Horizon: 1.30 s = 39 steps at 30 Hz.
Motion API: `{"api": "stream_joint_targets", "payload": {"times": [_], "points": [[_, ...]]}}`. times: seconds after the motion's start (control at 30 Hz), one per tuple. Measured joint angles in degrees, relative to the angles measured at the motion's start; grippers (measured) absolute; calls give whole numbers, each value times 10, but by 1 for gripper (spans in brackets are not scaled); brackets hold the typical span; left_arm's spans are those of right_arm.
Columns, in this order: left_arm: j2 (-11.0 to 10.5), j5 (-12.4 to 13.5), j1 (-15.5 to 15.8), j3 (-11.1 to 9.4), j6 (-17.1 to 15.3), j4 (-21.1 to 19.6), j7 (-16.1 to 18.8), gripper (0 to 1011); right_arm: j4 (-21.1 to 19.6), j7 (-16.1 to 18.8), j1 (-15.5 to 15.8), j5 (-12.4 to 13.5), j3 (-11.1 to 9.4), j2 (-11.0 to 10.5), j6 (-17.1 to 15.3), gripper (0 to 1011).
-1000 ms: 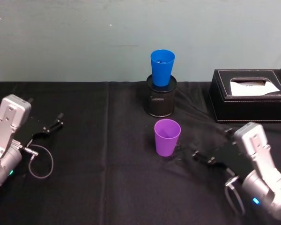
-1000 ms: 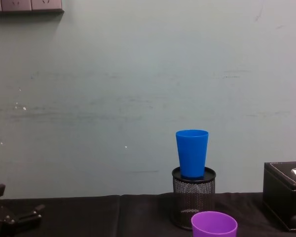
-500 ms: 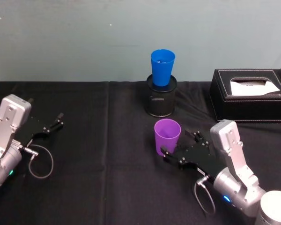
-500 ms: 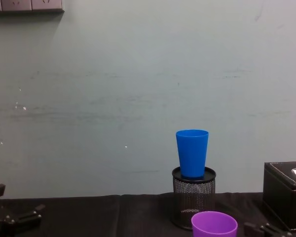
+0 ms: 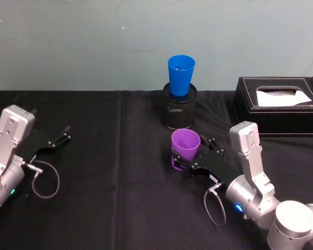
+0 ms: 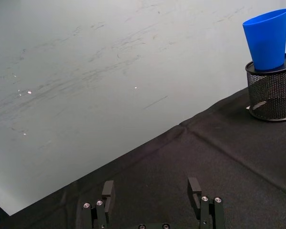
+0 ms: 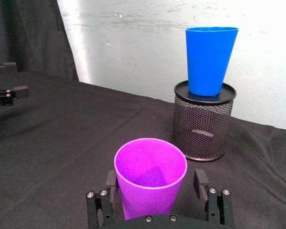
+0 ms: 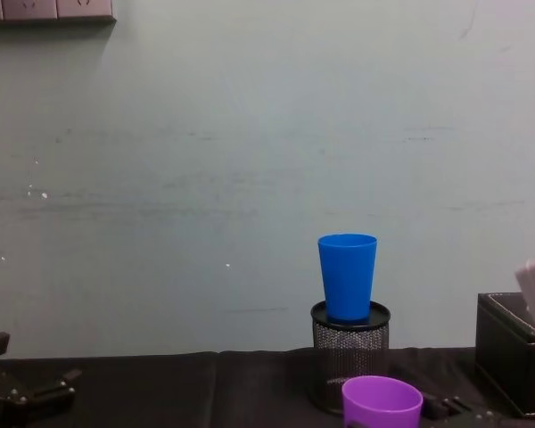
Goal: Pick up one cup with a gripper and tap it against the other cup.
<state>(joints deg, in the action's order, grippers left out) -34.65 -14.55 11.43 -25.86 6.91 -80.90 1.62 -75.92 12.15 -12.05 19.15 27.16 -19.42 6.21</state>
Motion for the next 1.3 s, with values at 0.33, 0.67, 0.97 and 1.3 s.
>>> {"api": "stream_joint_targets", "payload": {"times": [0.33, 0.67, 0.97, 1.3], "points": [[0, 0, 0, 0, 0, 0, 0, 1000, 16, 10, -7, -7, -4, 19, 0, 1003], [0, 0, 0, 0, 0, 0, 0, 1000, 33, 21, -15, -22, -12, 35, 7, 982], [0, 0, 0, 0, 0, 0, 0, 1000, 26, 23, -12, -33, -21, 41, 0, 784], [0, 0, 0, 0, 0, 0, 0, 1000, 5, 26, -4, -45, -32, 42, -20, 738]]}}
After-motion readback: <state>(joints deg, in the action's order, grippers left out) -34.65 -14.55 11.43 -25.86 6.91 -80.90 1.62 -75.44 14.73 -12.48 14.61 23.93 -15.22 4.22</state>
